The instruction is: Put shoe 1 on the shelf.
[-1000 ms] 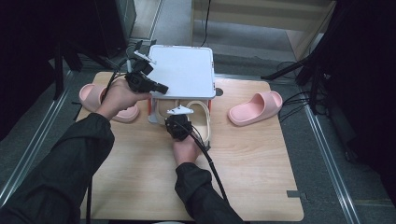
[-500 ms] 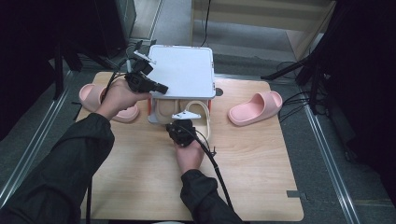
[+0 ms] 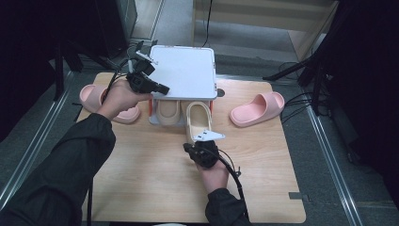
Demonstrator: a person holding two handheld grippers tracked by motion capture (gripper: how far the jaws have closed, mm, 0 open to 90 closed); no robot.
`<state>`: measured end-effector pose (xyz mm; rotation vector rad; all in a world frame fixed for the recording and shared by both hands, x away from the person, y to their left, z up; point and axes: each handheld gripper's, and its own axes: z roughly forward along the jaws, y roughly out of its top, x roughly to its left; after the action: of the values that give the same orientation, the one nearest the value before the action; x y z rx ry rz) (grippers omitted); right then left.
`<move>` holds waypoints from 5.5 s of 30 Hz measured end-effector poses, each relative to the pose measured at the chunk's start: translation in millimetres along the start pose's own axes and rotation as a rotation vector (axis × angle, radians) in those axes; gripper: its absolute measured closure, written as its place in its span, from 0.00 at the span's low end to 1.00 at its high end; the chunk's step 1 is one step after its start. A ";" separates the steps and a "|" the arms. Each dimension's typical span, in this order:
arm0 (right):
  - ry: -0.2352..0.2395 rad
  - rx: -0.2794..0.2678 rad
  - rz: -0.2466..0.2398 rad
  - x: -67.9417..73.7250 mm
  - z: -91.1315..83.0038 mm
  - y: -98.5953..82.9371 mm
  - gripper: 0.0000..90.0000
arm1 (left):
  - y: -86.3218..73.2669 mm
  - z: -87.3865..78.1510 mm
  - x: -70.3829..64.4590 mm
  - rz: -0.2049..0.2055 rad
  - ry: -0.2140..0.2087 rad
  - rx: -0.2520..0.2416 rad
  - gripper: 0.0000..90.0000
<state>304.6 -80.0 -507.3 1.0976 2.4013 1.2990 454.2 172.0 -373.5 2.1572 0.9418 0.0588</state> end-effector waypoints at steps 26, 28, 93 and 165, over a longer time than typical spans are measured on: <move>-0.100 0.052 0.027 -43.9 -33.6 -24.0 1.00 | 0.7 0.2 0.1 -0.005 -0.001 0.004 1.00; -0.102 0.046 0.034 -44.5 -32.6 -23.4 1.00 | 0.7 0.2 0.3 -0.005 -0.001 0.005 1.00; -0.009 0.058 0.040 -74.6 -52.1 25.2 0.72 | -21.1 -46.6 -29.7 -0.059 0.008 -0.054 0.63; 0.022 0.097 -0.009 -89.6 -85.9 -8.8 0.63 | -164.8 -11.6 97.3 -0.376 0.382 -0.068 0.76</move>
<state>321.4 -199.7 -477.9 1.1011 2.5060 1.2098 420.9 313.2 -498.8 1.9063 1.5272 0.3215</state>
